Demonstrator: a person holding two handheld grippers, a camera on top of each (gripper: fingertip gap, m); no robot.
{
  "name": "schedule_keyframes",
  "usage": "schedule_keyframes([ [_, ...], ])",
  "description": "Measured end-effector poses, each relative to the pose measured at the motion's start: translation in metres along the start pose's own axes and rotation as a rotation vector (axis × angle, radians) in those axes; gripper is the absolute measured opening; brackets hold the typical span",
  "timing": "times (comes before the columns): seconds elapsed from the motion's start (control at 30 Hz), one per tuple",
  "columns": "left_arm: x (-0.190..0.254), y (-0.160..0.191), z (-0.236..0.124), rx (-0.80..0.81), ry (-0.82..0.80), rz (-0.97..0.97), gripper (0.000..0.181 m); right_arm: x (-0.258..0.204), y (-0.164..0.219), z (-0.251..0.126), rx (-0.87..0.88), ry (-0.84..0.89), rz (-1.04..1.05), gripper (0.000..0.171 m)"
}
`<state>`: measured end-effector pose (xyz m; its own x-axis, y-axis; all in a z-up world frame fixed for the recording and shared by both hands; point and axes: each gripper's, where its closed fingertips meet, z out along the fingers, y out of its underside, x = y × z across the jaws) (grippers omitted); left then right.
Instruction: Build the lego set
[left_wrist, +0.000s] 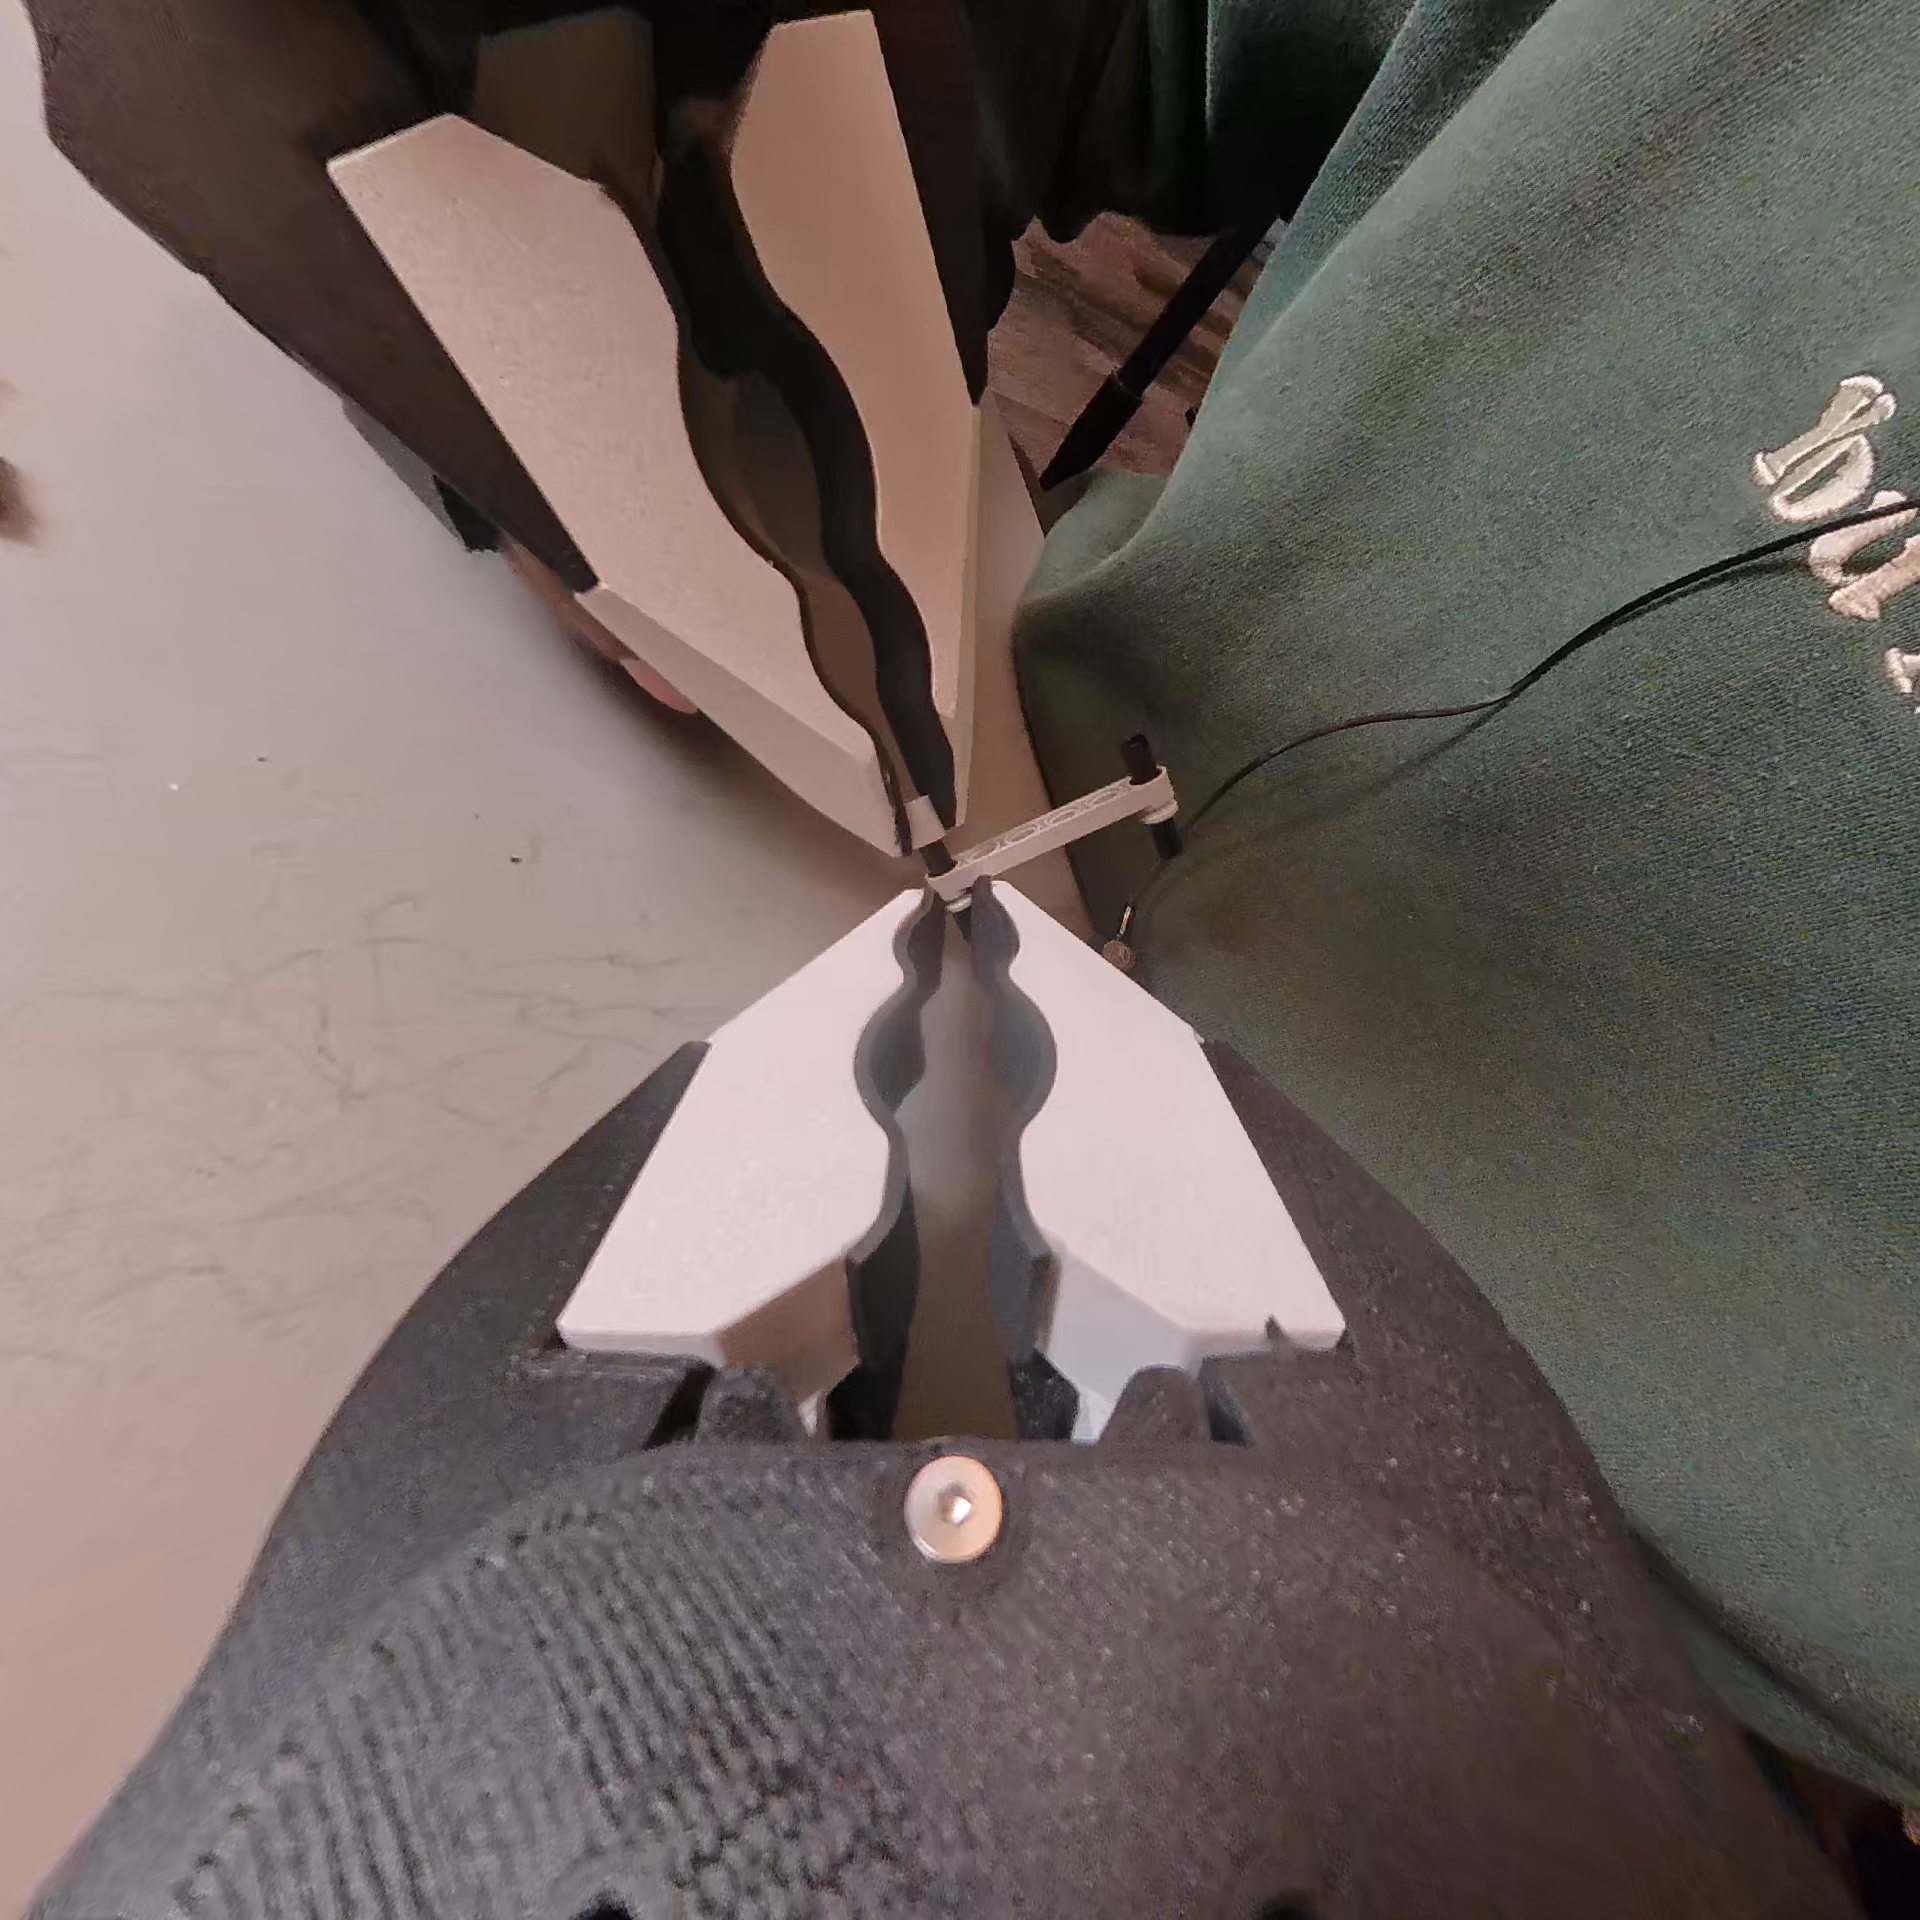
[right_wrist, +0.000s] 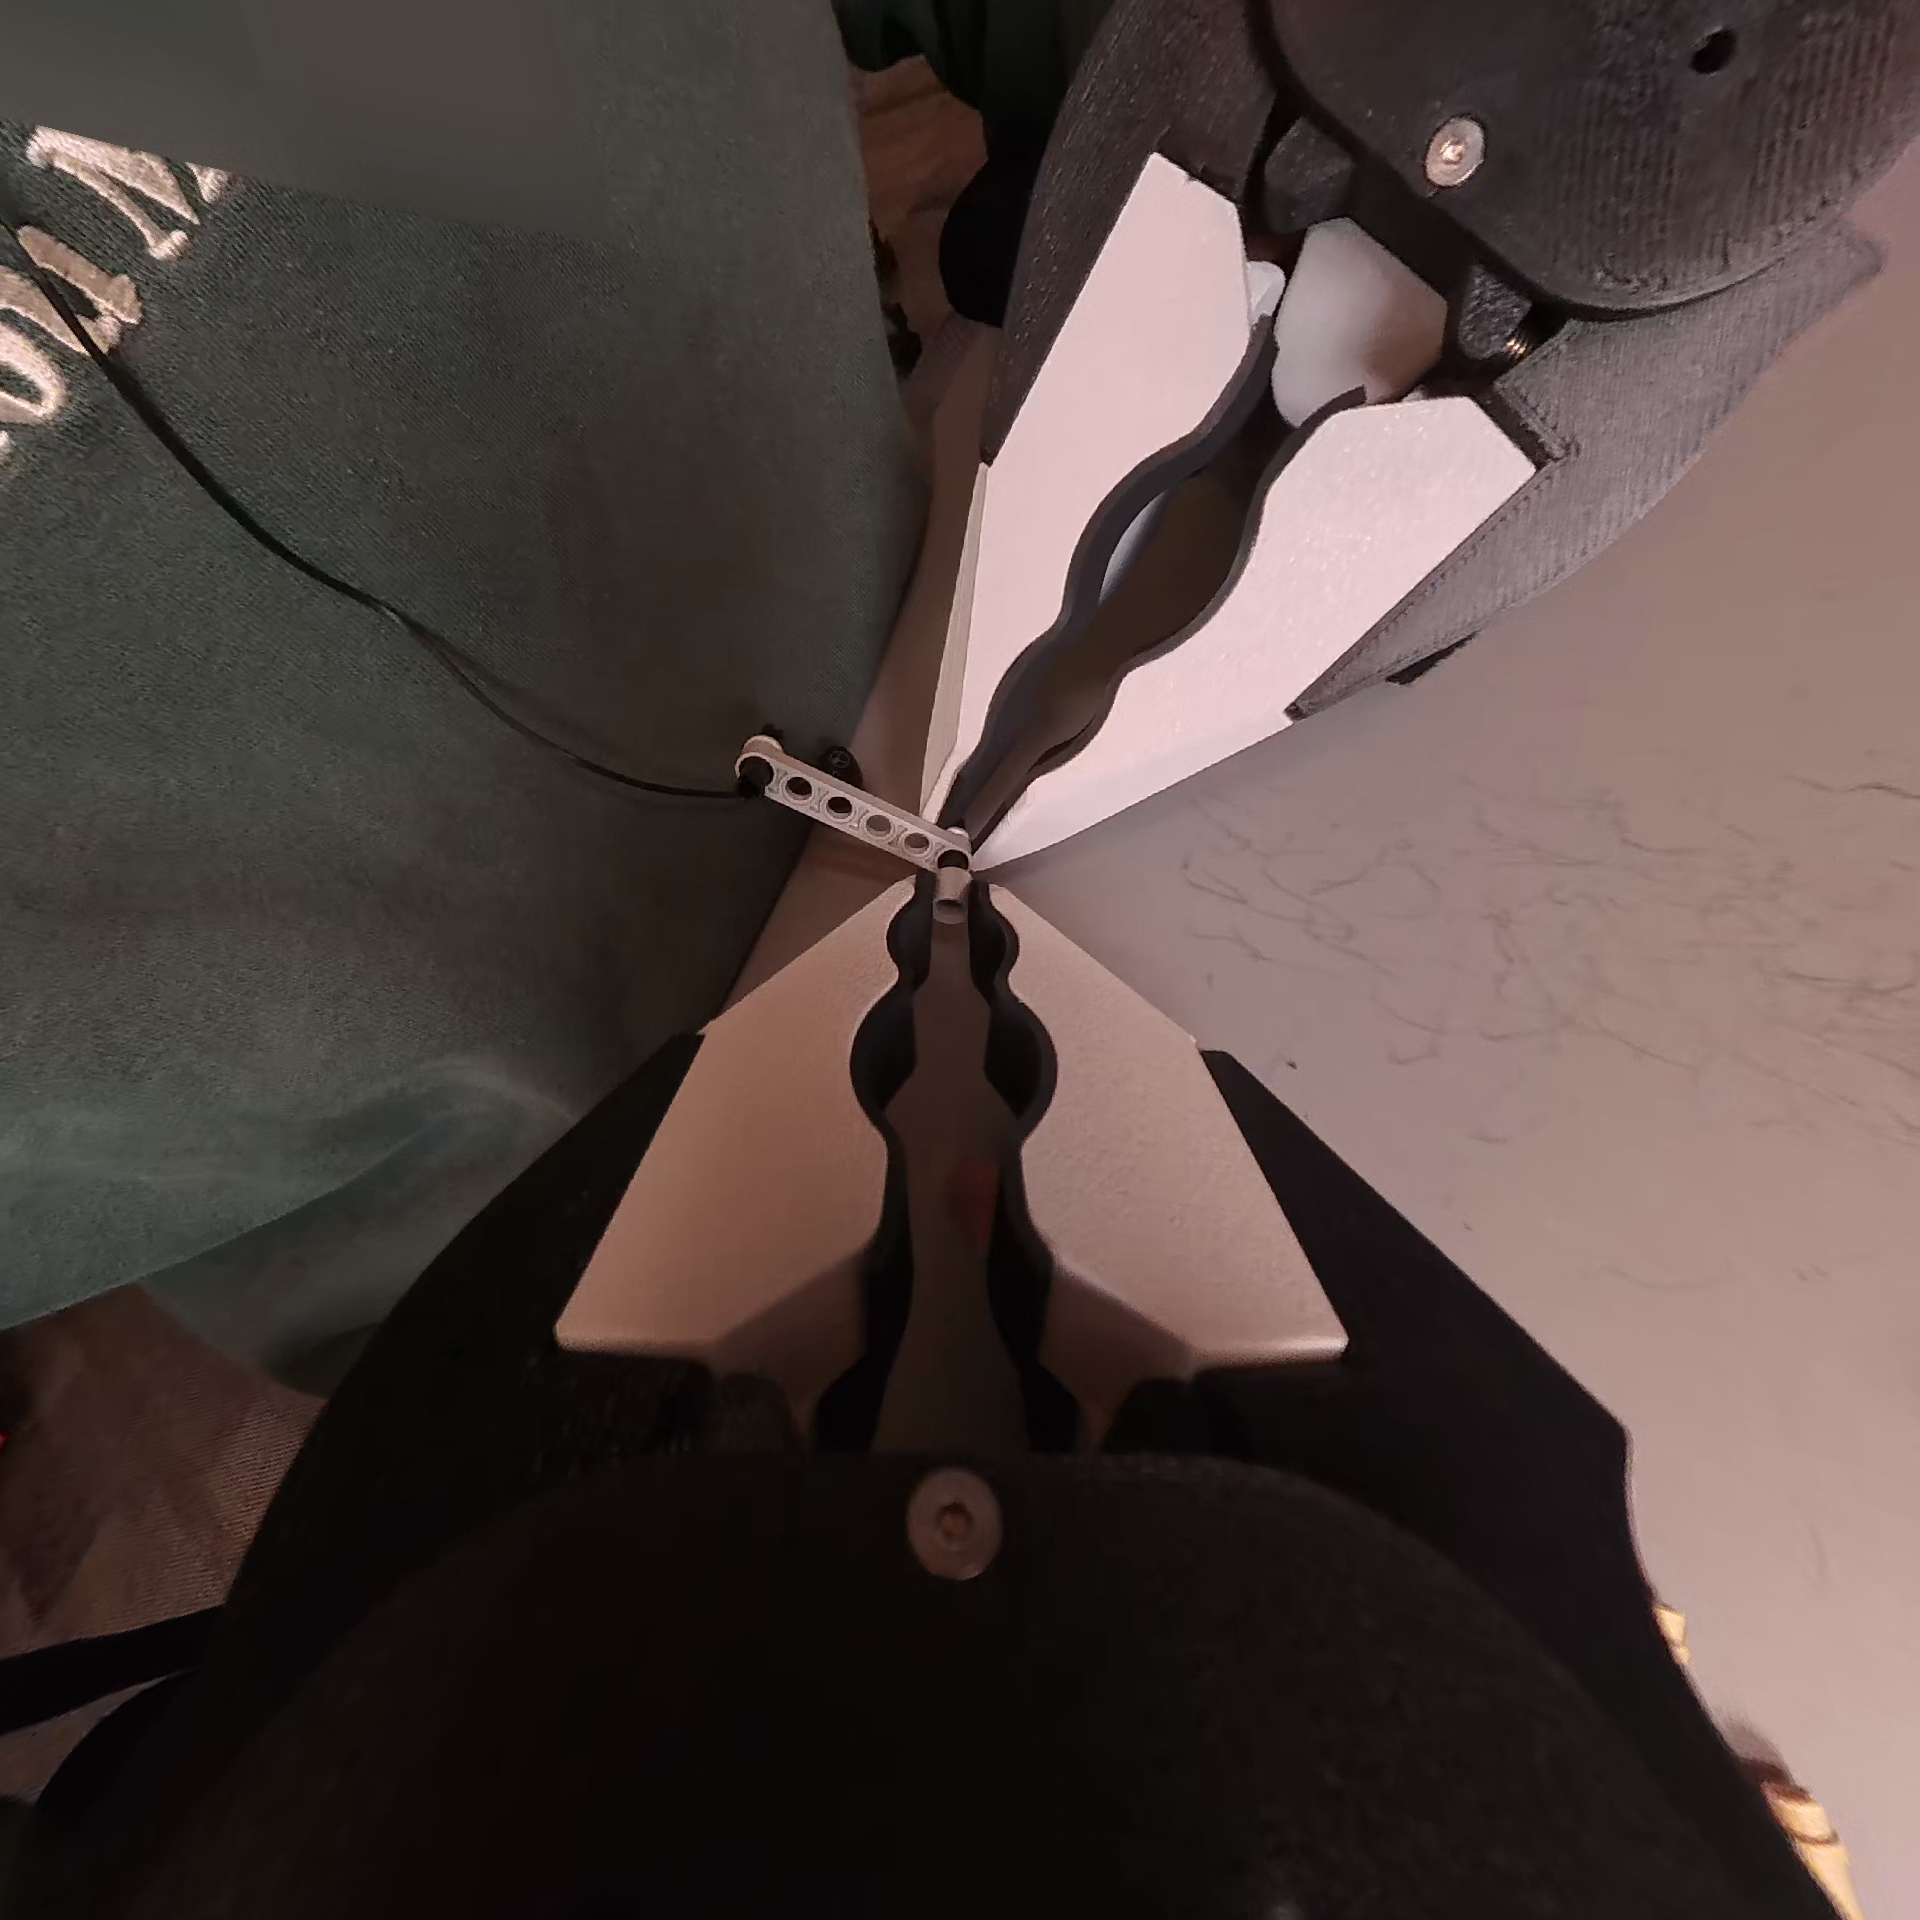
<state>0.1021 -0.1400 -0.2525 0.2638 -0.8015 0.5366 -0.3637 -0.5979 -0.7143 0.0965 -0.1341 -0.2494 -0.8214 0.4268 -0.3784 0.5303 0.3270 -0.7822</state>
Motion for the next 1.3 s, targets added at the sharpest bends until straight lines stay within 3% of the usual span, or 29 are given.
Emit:
schedule_keyframes([
  [0.33, 0.007, 0.003, 0.003, -0.036, 0.077, -0.022, 0.001, -0.005, 0.003, 0.008, -0.083, -0.011, -0.068, 0.004],
  [0.6, 0.01, 0.001, 0.0, -0.016, 0.118, -0.046, 0.003, -0.006, -0.003, 0.005, -0.022, 0.041, -0.118, 0.004],
  [0.73, 0.0, -0.005, -0.008, 0.049, 0.042, -0.048, 0.004, 0.003, -0.007, -0.006, 0.004, 0.171, -0.154, 0.004],
  [0.87, -0.023, -0.002, -0.021, 0.04, -0.163, 0.041, 0.004, 0.024, -0.011, -0.019, 0.026, 0.357, -0.2, 0.004],
  [1.07, -0.043, 0.001, -0.036, 0.038, -0.325, 0.09, 0.005, 0.039, -0.014, -0.028, 0.05, 0.492, -0.244, 0.004],
  [1.13, -0.047, 0.0, -0.04, 0.036, -0.361, 0.098, 0.015, 0.042, -0.016, -0.03, 0.065, 0.525, -0.271, 0.004],
  [1.3, -0.03, -0.035, -0.06, 0.319, -0.223, -0.046, 0.019, 0.045, -0.038, -0.042, 0.136, 0.674, -0.419, 0.004],
])
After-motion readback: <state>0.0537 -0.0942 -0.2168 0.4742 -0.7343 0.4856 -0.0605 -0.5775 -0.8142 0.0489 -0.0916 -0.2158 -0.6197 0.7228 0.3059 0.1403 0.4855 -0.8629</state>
